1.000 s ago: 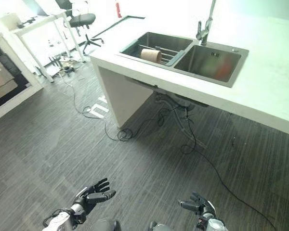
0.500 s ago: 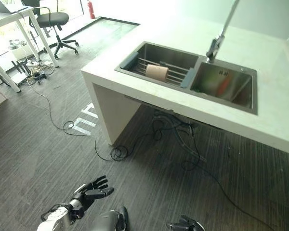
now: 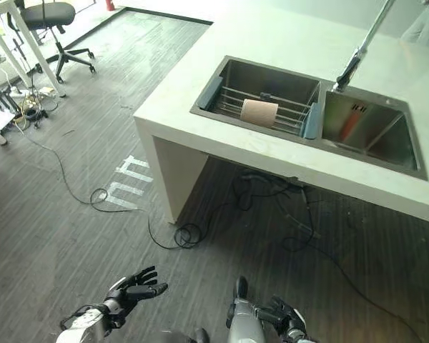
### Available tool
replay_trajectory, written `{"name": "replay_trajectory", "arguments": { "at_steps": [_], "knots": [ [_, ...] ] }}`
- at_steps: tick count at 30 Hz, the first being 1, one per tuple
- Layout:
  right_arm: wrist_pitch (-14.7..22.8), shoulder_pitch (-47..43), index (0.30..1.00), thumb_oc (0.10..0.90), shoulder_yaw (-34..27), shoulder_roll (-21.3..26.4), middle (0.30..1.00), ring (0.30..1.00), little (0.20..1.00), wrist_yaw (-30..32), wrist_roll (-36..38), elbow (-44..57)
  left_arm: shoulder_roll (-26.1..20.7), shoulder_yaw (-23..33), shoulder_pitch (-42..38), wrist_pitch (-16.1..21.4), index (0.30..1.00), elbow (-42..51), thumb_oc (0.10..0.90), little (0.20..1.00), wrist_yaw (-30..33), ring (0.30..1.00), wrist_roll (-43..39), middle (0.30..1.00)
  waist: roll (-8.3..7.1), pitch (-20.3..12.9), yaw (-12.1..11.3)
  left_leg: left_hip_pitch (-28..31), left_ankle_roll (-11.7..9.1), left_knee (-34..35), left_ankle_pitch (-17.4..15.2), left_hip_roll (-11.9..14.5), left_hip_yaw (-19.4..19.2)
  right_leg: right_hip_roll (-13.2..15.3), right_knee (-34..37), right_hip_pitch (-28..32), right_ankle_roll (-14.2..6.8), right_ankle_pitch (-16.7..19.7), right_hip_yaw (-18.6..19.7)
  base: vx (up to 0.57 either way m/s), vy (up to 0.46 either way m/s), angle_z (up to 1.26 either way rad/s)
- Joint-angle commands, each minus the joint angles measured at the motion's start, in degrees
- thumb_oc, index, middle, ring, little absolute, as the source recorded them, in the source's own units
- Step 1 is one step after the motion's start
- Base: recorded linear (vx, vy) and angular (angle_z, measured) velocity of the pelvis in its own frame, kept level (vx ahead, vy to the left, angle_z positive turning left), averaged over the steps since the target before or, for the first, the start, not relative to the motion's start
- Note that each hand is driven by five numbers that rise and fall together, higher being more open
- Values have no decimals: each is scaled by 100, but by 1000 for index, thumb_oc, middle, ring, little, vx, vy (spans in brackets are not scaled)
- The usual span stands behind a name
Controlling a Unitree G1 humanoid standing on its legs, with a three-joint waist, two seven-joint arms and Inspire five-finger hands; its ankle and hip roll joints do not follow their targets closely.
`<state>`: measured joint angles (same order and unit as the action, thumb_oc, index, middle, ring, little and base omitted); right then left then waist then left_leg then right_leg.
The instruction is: Place the dishes in the dishwasher.
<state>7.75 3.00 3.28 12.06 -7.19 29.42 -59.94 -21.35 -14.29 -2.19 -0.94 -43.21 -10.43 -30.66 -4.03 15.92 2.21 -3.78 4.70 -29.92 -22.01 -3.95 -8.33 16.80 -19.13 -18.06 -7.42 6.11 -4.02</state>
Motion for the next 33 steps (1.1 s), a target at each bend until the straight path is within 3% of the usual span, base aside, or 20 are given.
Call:
{"name": "replay_trajectory", "arguments": {
  "at_steps": [1,3,7,9,10,12,13,15,18,24,33],
  "knots": [
    [134,-201,900,800,254,513,900,900,900,-32,-170,113,-110,188,400,322,900,553,800,900,111,900,189,900,387,-315,-297,878,-276,1274,319,260,-13,147,194,620,-564,-195,-607,667,-561,9],
    [12,-417,900,800,530,614,900,900,900,-45,-338,-17,22,293,609,467,900,332,800,900,325,900,237,900,337,-430,-463,1087,-465,1143,469,508,-116,-136,194,924,-241,-794,-967,643,-579,-36],
    [84,-484,900,800,577,827,900,900,900,-89,-385,-54,214,305,718,647,900,184,800,900,371,900,242,900,307,-468,-521,538,-704,-25,1026,531,-124,-366,194,1083,144,-1168,-1077,226,-251,-33],
    [85,-441,900,800,480,935,900,900,900,-95,-397,-15,250,337,709,633,900,154,800,900,296,900,288,900,291,-459,-478,142,-781,-553,1317,762,-379,-434,194,1172,333,-1361,-1238,125,-179,16],
    [101,-426,900,800,453,956,900,900,900,-98,-367,-34,259,317,677,602,900,147,800,900,298,900,303,900,320,-427,-486,25,-766,-548,1298,790,-375,-487,194,1230,361,-1404,-1265,115,-130,42],
    [159,-478,900,800,436,947,900,900,900,-132,-329,-191,311,275,636,604,900,78,800,900,390,900,315,900,337,-412,-565,-41,-653,64,1183,466,-249,-571,194,1242,309,-1433,-1142,142,-51,20],
    [160,-544,900,800,421,908,900,900,900,-155,-362,-304,345,261,620,659,900,-52,800,900,442,900,338,900,337,-417,-605,38,-639,721,1211,412,-256,-627,194,1239,262,-1493,-1080,151,-16,-30],
    [147,-593,900,800,453,863,900,900,900,-116,-326,-407,378,209,594,691,900,-167,800,900,504,900,374,900,391,-428,-661,-52,-695,1274,1266,467,-83,-741,194,1250,206,-1559,-963,103,37,-55],
    [121,-622,900,800,513,802,900,900,900,-113,-319,-581,440,170,645,708,900,-279,800,900,596,900,408,900,535,-420,-790,-423,-856,1274,1416,602,517,-899,194,1300,146,-1654,-769,72,68,-41],
    [165,-405,900,800,404,598,900,900,900,7,-231,-765,572,270,497,619,900,-1043,800,900,501,900,529,900,619,-557,-588,-322,-862,1274,1244,829,178,-833,194,1348,94,-1702,-931,66,110,-15],
    [245,-375,900,800,410,399,900,900,900,-8,-123,-886,639,368,470,724,900,-1821,800,900,400,900,388,900,553,-656,-527,-238,-700,1274,1023,708,119,-709,194,1251,-121,-1560,-675,35,68,-13]
  ]
}}
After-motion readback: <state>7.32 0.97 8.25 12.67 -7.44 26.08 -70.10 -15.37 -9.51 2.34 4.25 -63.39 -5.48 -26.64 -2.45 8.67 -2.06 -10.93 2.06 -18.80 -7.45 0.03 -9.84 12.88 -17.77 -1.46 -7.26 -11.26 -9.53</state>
